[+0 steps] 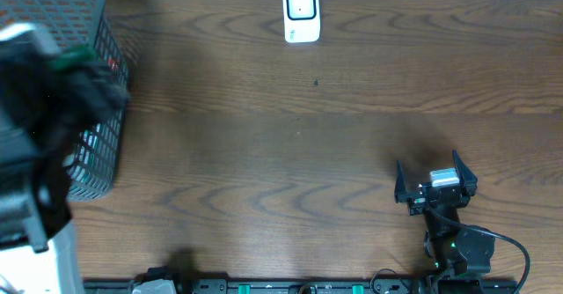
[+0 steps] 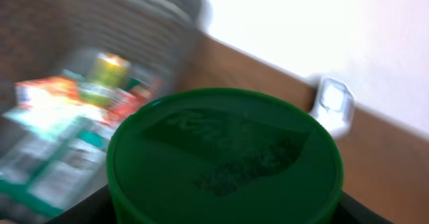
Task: Scan the item barcode
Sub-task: 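Grasp the green-capped jar with the left gripper and lift it out, then hold the jar under the white scanner with the left gripper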
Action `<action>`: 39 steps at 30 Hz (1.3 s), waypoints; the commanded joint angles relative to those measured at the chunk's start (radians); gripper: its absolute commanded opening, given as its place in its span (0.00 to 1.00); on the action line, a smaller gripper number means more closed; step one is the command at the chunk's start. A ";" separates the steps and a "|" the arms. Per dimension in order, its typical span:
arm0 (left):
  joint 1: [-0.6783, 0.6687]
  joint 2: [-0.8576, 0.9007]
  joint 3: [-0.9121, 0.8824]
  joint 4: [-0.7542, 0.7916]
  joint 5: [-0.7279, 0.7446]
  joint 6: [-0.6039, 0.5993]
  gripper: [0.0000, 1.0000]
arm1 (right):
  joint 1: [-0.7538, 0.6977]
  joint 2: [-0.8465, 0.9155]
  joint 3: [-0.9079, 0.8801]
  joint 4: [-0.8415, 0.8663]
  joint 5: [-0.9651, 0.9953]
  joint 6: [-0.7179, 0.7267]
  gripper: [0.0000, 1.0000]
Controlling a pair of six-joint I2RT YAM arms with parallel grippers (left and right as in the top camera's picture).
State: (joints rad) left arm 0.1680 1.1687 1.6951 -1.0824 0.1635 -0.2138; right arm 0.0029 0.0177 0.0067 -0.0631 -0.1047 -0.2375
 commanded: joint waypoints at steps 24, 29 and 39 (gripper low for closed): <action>-0.859 0.805 -0.220 0.265 -0.017 -0.210 0.56 | -0.005 -0.003 -0.001 -0.003 -0.005 0.013 0.99; -0.891 0.866 -0.220 0.270 -0.017 -0.211 0.56 | -0.005 -0.003 -0.001 -0.003 -0.005 0.013 0.99; -0.899 0.875 -0.221 0.288 -0.019 -0.211 0.56 | -0.005 -0.003 -0.001 -0.003 -0.005 0.013 0.99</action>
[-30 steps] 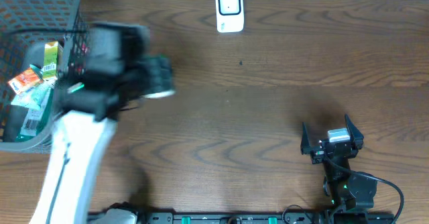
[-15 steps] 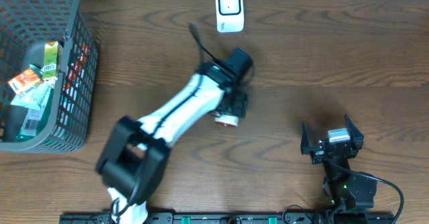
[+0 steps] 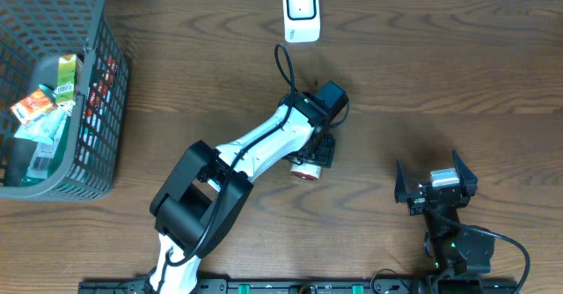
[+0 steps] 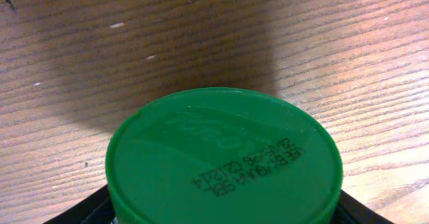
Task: Scan the item barcode
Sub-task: 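Hold the jar under the white scanner with the left gripper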
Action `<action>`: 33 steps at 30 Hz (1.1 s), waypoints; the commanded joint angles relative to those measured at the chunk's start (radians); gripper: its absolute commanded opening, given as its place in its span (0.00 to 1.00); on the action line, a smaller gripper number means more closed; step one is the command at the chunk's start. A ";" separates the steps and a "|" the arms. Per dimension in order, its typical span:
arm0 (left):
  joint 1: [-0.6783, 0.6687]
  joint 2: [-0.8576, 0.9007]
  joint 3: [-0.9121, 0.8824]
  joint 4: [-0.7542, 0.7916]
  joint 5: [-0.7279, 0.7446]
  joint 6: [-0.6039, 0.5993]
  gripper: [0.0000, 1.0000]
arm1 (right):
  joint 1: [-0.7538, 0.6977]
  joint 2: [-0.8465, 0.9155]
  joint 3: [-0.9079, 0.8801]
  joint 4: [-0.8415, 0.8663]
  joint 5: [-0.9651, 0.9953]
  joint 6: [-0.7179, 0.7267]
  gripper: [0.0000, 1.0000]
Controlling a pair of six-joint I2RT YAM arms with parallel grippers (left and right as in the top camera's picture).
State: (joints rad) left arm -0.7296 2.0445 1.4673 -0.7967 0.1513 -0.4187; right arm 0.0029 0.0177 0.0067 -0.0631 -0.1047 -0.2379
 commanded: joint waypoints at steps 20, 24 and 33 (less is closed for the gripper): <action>-0.003 0.049 0.003 0.015 -0.006 -0.006 0.56 | -0.005 -0.003 -0.001 -0.003 -0.005 0.013 0.99; -0.003 0.049 -0.007 0.027 -0.006 -0.006 0.56 | -0.005 -0.003 -0.001 -0.003 -0.005 0.013 0.99; -0.003 0.049 -0.056 0.074 -0.006 -0.006 0.57 | -0.005 -0.003 -0.001 -0.003 -0.005 0.013 0.99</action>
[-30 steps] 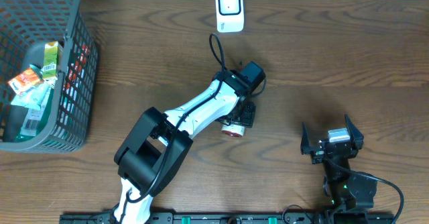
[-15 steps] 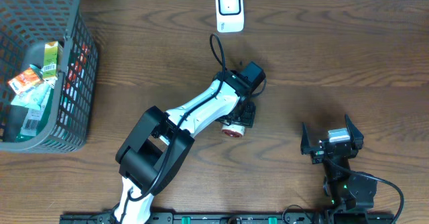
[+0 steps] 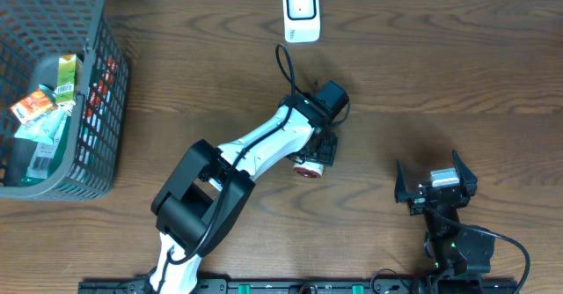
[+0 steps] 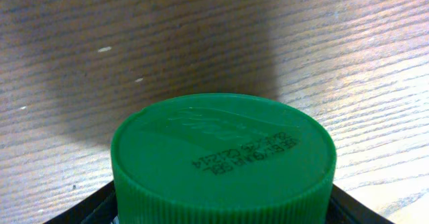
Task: Scan the item barcode
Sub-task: 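Hold the jar under the white scanner with the left gripper, then set the jar down on the table center and release it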
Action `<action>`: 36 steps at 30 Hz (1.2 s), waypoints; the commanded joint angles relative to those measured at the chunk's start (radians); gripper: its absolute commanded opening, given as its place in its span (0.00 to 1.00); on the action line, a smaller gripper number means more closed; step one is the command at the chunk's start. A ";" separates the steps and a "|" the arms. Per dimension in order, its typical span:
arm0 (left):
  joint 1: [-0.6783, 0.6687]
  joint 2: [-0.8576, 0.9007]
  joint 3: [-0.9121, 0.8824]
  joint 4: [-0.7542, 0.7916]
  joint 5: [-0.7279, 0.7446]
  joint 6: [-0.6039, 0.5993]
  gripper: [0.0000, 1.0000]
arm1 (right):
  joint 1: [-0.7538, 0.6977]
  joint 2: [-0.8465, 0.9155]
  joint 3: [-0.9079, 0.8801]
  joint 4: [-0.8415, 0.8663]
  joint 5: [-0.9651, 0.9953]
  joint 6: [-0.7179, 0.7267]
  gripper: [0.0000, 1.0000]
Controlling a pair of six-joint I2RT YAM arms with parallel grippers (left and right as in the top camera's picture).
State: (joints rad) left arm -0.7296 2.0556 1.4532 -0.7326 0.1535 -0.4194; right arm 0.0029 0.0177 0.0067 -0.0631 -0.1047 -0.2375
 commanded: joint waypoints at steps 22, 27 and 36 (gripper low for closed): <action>-0.003 0.038 -0.043 0.017 -0.007 -0.005 0.91 | -0.005 -0.003 -0.001 -0.003 -0.005 0.013 0.99; 0.003 0.028 -0.028 0.016 -0.008 -0.003 0.95 | -0.005 -0.003 -0.001 -0.003 -0.005 0.013 0.99; 0.040 -0.106 -0.011 0.013 -0.008 0.007 0.96 | -0.005 -0.003 -0.001 -0.003 -0.005 0.013 0.99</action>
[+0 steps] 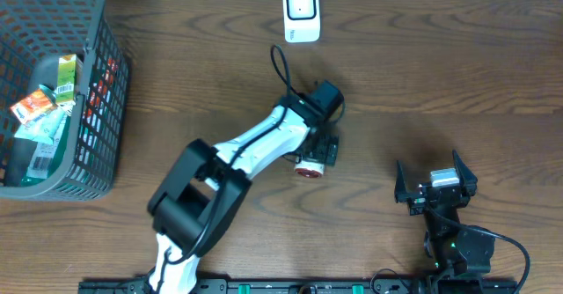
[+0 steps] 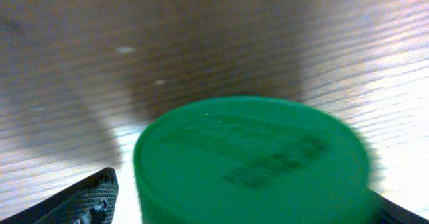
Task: Scan the item barcode
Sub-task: 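Set the jar down on the table center and release it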
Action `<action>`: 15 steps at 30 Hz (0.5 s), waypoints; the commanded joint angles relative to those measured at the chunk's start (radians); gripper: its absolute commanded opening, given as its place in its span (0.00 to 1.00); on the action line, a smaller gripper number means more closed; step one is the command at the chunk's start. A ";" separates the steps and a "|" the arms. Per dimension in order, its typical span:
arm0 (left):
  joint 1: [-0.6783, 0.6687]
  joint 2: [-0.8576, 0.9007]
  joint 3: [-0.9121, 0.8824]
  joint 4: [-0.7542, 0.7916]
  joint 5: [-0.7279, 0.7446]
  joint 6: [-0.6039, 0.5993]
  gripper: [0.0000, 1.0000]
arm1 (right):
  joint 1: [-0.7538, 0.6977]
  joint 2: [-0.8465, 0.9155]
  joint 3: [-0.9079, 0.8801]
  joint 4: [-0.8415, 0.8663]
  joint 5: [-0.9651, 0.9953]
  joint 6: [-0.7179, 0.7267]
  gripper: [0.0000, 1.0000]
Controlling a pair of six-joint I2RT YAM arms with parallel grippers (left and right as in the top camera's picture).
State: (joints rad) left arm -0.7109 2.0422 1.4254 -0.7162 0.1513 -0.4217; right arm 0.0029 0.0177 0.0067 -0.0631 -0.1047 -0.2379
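The item is a container with a green lid (image 2: 251, 160). In the overhead view only its red and white end (image 1: 307, 168) shows, on the table's middle just below my left gripper (image 1: 319, 151). In the left wrist view the blurred lid fills the space between the fingers (image 2: 90, 196), and a bright gap separates the left finger from the lid, so the left gripper (image 2: 244, 200) stands open around it. The white scanner (image 1: 301, 12) stands at the far edge. My right gripper (image 1: 435, 185) rests open near the front right with nothing in it.
A grey wire basket (image 1: 97, 144) holding several packets (image 1: 40, 109) fills the far left corner. The left arm (image 1: 255, 149) stretches diagonally from the front left to the table's middle. Brown wooden table (image 1: 457, 74) lies between the item and the scanner.
The left jaws have parted from the green lid, leaving a gap on the left side. The lid sits further right in the wrist view. The arm has barely shifted, and the right arm has not moved.
My left gripper was over the basket, shut on the green-lidded container. Then it held the container at the table's middle, and later closer to the wood. Now the container is on the table and the jaws are open around its lid.
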 commanded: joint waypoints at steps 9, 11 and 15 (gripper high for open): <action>0.078 -0.301 0.017 -0.016 -0.006 0.060 0.96 | -0.005 -0.003 -0.001 -0.003 -0.005 0.013 0.99; 0.093 -0.354 0.017 -0.029 -0.010 0.074 0.96 | -0.005 -0.003 -0.001 -0.003 -0.005 0.013 0.99; 0.142 -0.467 0.017 -0.078 -0.093 0.087 0.96 | -0.005 -0.003 -0.001 -0.003 -0.005 0.013 0.99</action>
State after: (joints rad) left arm -0.6083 1.6596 1.4254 -0.7685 0.1379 -0.3710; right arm 0.0029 0.0177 0.0067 -0.0631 -0.1047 -0.2375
